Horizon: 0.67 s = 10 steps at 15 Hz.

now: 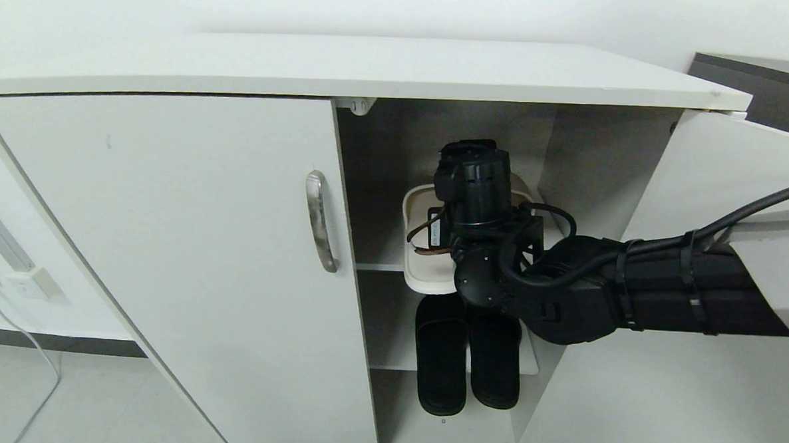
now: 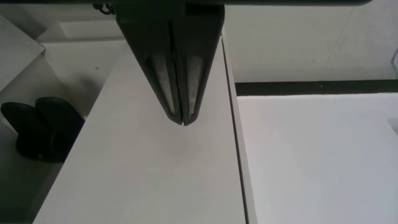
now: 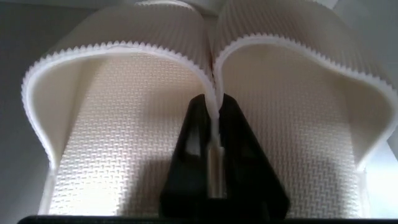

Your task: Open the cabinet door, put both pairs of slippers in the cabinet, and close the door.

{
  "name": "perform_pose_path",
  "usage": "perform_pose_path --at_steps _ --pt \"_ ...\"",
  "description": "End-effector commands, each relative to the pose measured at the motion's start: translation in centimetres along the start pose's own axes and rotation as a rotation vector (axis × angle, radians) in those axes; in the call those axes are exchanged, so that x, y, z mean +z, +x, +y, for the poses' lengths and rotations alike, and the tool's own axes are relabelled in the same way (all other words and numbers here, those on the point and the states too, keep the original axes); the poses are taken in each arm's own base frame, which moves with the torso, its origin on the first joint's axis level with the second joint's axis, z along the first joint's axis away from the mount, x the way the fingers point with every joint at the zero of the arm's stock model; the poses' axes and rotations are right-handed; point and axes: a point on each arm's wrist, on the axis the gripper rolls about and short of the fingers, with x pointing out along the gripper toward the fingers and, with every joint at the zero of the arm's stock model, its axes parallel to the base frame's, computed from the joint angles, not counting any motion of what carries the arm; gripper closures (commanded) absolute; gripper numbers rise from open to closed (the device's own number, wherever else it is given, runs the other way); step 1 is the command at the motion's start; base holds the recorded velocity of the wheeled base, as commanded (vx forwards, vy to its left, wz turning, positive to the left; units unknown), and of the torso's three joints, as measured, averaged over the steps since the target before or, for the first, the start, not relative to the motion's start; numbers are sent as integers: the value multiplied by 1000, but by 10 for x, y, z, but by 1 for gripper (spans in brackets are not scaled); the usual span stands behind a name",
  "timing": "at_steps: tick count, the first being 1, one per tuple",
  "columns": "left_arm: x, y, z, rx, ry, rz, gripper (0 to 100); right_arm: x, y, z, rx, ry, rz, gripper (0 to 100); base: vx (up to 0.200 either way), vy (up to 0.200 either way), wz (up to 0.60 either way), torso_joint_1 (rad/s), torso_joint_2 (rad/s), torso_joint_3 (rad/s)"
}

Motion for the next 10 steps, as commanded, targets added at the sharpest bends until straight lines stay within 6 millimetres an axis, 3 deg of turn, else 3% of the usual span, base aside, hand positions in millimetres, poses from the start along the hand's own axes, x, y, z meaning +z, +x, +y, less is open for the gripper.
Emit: perform_pose_path --at_steps 1,5,10 --pt "0 0 0 1 -1 0 100 -2 0 0 -1 -6 5 0 0 0 0 0 0 0" --pt "0 0 0 1 -1 0 100 3 -18 -7 20 -9 6 0 0 0 0 0 0 0" --pt "0 0 0 1 -1 0 100 14 -84 -29 114 -20 9 0 0 0 0 0 0 0"
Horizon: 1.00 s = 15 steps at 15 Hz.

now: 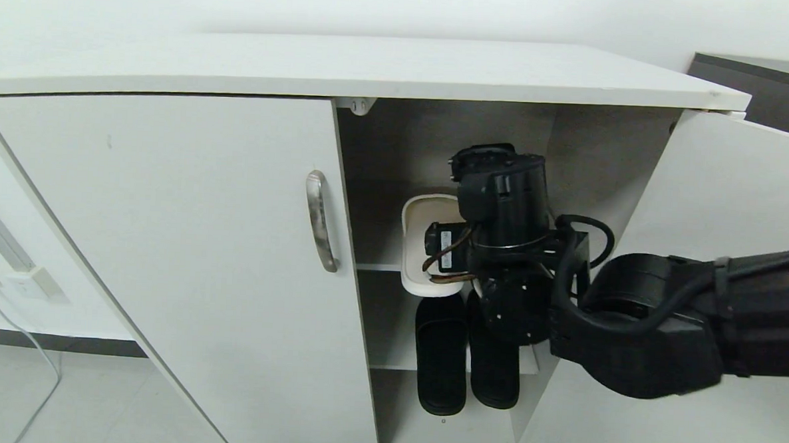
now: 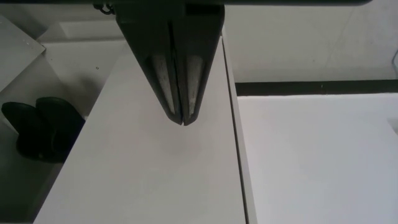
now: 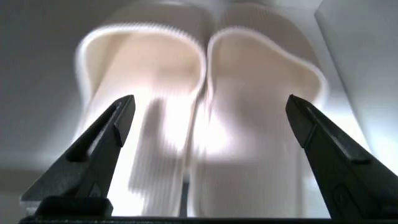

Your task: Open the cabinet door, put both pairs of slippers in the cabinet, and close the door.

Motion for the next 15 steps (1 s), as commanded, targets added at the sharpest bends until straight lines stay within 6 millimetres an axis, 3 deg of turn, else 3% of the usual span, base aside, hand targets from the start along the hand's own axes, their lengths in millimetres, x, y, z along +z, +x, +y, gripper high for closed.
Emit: perform_pose_path --at_steps 1,4,5,15 --pt "0 0 0 1 0 0 100 8 -41 -16 58 9 -12 0 0 0 0 0 0 0" --pt "0 0 0 1 1 0 100 -7 -55 -27 103 12 13 0 0 0 0 0 0 0" --pt "0 0 0 1 0 0 100 -10 -56 -28 129 7 23 100 0 0 0 0 0 0" --pt "0 0 0 1 0 0 100 -26 -51 -18 134 -35 57 100 0 0 0 0 0 0"
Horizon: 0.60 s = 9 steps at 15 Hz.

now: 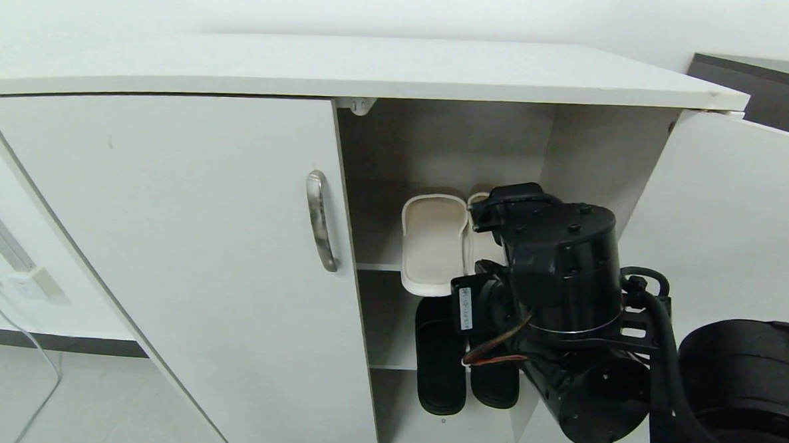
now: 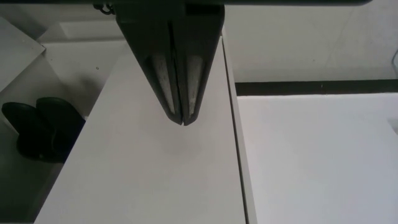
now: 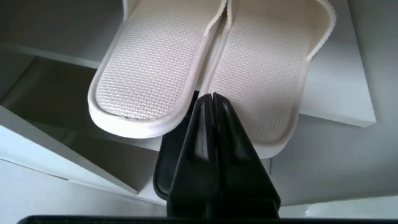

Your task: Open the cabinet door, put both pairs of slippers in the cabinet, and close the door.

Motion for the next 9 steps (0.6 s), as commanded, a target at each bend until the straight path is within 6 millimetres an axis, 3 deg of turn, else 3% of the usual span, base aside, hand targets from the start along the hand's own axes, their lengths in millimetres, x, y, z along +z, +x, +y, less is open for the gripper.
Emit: perform_pose_path --at_steps 1,9 --pt "0 0 0 1 1 0 100 -2 1 1 -2 -5 4 100 0 0 0 0 0 0" --pt "0 0 0 -3 2 0 100 -4 2 2 -6 -12 8 100 -200 0 0 1 0 3"
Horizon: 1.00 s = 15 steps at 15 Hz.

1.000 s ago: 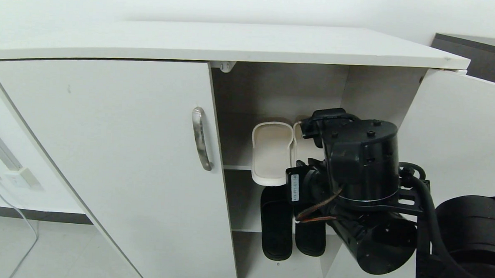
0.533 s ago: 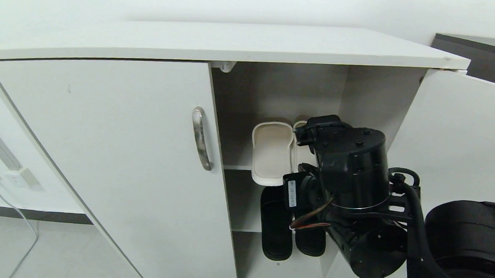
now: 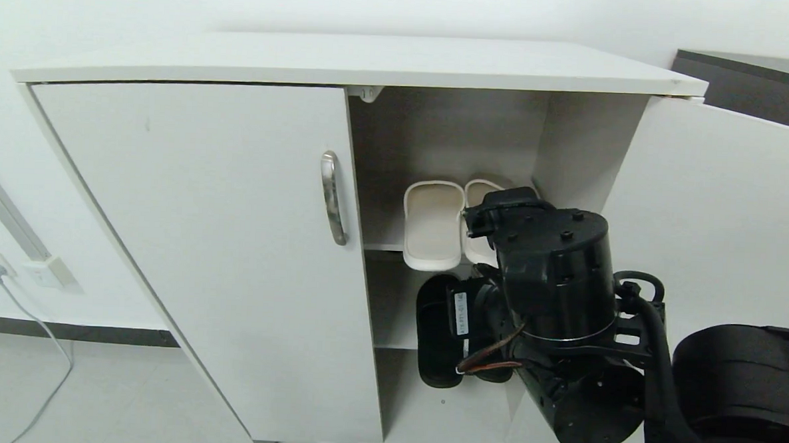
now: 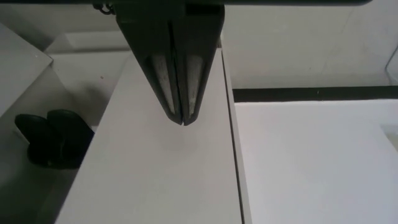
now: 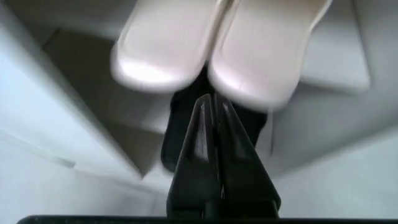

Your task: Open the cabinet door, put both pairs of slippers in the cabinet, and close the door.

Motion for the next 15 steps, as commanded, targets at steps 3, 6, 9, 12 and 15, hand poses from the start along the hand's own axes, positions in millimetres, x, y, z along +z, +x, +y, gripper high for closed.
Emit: perform_pose_path --at_steps 3,6,9,12,15 --pt "0 0 0 0 0 0 100 -2 1 0 -1 -5 5 100 -200 0 0 5 4 1" --pt "0 0 0 0 0 0 100 -3 -2 3 10 -10 6 100 -200 0 0 1 2 4" --pt "0 0 0 0 2 0 100 -7 0 6 14 -13 16 100 -200 0 0 1 2 4" --pt "0 0 0 0 0 0 100 -12 2 7 16 -21 23 100 -200 0 0 1 1 -1" --pt "0 0 0 -2 2 2 100 -17 6 9 13 -27 30 100 -200 0 0 2 4 1"
